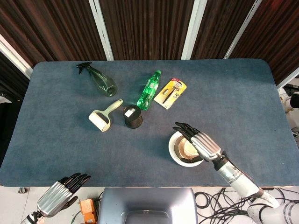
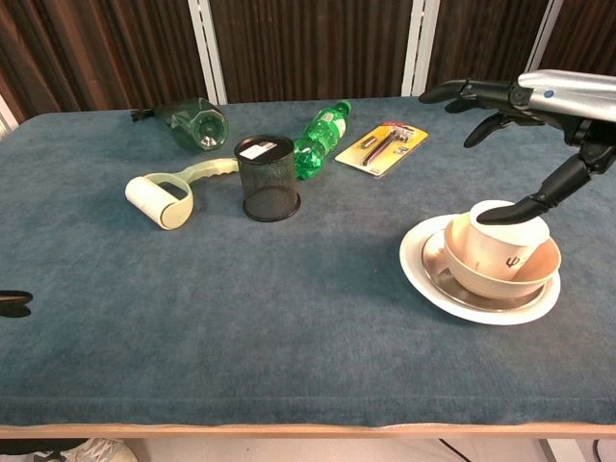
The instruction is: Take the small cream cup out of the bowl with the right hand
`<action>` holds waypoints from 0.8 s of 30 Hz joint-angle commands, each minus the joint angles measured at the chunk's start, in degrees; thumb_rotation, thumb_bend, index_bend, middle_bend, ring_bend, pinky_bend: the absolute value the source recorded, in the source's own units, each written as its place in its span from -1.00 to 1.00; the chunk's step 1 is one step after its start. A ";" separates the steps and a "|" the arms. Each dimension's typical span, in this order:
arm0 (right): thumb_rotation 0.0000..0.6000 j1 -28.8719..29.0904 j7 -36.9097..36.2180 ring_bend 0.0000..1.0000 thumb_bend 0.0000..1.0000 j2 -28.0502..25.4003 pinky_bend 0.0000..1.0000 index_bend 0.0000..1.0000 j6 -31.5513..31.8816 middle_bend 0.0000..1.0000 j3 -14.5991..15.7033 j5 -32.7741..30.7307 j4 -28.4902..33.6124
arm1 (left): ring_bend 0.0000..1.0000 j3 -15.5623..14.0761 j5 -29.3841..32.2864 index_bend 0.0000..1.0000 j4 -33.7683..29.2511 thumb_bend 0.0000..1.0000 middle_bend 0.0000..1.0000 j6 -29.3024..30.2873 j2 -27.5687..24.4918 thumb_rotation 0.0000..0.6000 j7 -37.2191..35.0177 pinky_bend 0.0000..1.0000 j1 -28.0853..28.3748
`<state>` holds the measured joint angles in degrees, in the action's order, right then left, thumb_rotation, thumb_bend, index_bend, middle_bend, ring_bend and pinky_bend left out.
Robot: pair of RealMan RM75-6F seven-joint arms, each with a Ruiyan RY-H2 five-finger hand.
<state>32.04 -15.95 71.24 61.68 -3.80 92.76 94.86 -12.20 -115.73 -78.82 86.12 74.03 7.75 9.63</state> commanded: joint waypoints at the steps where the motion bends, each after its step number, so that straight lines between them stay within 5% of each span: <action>1: 1.00 0.17 0.11 -1.00 -0.83 -0.04 -0.60 -1.00 -0.23 -1.00 0.11 -0.26 0.05 | -0.60 -0.04 0.11 -0.85 -0.02 -0.38 -0.65 0.06 -0.01 1.00 0.04 0.07 0.02; 24: 1.00 -0.27 8.30 -1.00 -0.83 -1.42 -0.66 -0.98 0.51 -1.00 2.21 -0.14 -0.65 | -0.60 2.32 6.18 -0.85 -1.09 -0.38 -0.65 3.61 -1.87 1.00 -0.26 0.05 -2.16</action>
<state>31.97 -7.94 70.01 61.98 -1.82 92.49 94.33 -10.50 -110.61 -79.53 89.02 72.65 7.76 8.01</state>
